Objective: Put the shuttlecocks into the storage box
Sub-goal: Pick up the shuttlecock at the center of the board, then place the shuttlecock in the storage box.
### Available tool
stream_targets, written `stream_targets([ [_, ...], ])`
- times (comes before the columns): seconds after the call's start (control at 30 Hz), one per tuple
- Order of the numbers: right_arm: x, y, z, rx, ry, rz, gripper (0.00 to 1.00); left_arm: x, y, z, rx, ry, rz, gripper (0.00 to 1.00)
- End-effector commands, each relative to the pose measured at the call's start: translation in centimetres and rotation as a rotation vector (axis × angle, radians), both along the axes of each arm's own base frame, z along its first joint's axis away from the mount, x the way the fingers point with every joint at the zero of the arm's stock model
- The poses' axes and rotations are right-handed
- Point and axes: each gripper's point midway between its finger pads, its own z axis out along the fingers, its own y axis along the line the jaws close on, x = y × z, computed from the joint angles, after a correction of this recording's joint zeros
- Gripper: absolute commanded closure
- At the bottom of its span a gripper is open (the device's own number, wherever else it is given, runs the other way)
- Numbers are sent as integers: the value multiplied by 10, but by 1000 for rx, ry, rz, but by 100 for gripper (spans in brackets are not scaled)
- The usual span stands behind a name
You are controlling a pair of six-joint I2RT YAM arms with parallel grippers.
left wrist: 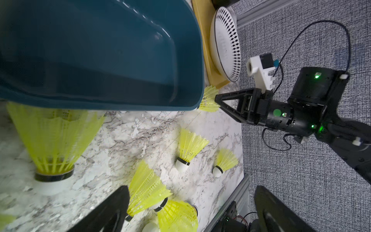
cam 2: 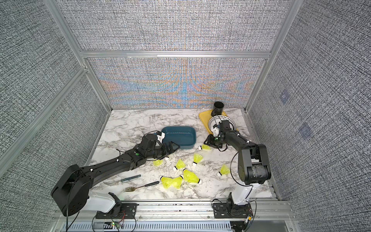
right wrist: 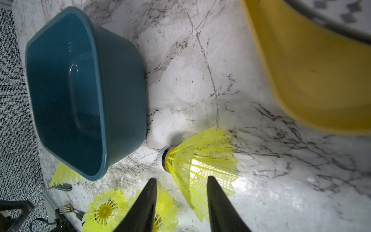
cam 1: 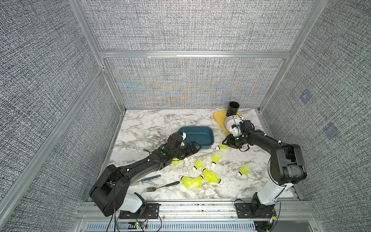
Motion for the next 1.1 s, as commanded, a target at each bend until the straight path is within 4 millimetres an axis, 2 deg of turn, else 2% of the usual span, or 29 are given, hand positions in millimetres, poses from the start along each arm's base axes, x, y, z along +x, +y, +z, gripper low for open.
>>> stream_targets([
  [0.0, -2, 2, -1, 8, 11, 0, 63, 11, -7, 13, -61, -41, 33, 0],
  [0.23, -6, 3, -6, 1, 22, -5, 80, 8, -8, 6, -52, -23, 27, 0],
  [0.37, -7, -1, 2, -15, 8, -29, 100, 6, -5, 5, -37, -22, 34, 0],
  [0.53, -9, -6, 32, -28, -56, -84, 100, 5, -4, 16, -22, -33, 20, 0],
  [0.7, -12, 0, 71, -1, -122, -109, 100, 4, -6, 25, 14, -29, -22, 0],
  [0.83, -10, 20, 102, 43, -180, -81, 100, 12, 0, 33, -1, -18, -28, 0],
  [1.0, -3, 78, 132, 132, -237, 5, 100, 25, 20, 39, 39, 3, -20, 0],
  [1.07, 3, 103, 136, 159, -248, 36, 100, 29, 31, 39, 50, 11, -3, 0],
])
